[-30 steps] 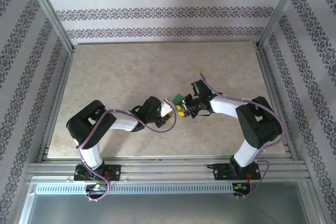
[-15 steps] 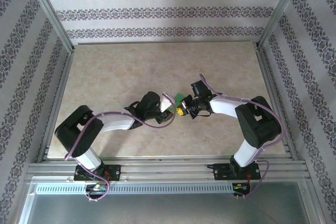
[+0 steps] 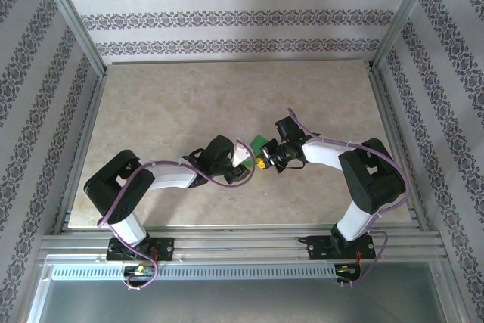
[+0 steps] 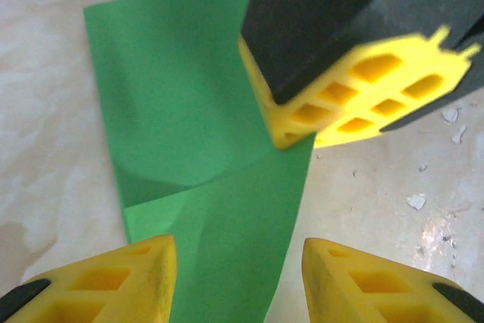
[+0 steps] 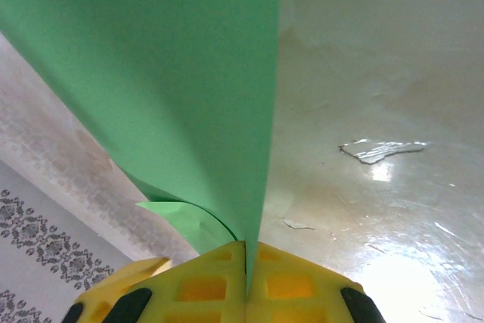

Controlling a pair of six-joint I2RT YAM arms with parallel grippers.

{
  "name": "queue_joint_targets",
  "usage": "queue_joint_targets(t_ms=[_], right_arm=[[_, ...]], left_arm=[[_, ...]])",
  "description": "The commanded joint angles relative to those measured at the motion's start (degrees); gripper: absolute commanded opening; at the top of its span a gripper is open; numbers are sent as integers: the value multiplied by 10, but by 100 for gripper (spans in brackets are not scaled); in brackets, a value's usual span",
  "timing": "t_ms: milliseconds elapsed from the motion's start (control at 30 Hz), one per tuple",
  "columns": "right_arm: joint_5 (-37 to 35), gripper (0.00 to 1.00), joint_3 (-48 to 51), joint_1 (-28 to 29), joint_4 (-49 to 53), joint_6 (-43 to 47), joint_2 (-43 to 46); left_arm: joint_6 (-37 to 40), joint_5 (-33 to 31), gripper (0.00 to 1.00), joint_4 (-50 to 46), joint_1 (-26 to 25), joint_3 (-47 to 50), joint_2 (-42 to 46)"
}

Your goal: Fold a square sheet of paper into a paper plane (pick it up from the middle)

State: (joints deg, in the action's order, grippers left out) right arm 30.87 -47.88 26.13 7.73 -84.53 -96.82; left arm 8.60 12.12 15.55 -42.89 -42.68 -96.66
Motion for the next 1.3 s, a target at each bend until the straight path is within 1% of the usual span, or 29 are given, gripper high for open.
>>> queue_joint_targets(t_ms=[0, 100, 200, 333, 467, 633, 800, 900, 1133, 1167, 1267], right_arm=[[-4, 3, -19, 2, 26, -6, 9], [-3, 3, -23, 1, 29, -8, 10], [-2, 3, -27, 1, 33, -8, 11], [2, 3, -29, 1, 38, -9, 11], [3, 3, -29, -1, 41, -10, 12], [7, 3, -33, -2, 42, -9, 9], [9, 6, -32, -3, 42, -8, 6], [10, 12, -33, -4, 41, -7, 6], [-4, 44, -31, -24, 40, 17, 38], [-10, 47, -29, -29, 39, 23, 46], [-31, 51, -20, -43, 37, 44, 73]], left_arm=[[19, 26, 48, -7, -7, -4, -11], [16, 35, 48, 8, -8, 3, -17], [18, 20, 46, 8, -8, 2, -32], [22, -12, 39, 24, -8, 10, -42], [25, -26, 30, 42, -8, 19, -39], [25, -31, 26, 48, -8, 22, -41], [24, -29, 21, 46, -8, 22, -41], [20, -29, 19, 48, -8, 24, -41], [-8, -23, 13, 62, -4, 38, -39], [-16, -19, 13, 71, -1, 43, -37], [-49, -8, 12, 91, 12, 53, -40]])
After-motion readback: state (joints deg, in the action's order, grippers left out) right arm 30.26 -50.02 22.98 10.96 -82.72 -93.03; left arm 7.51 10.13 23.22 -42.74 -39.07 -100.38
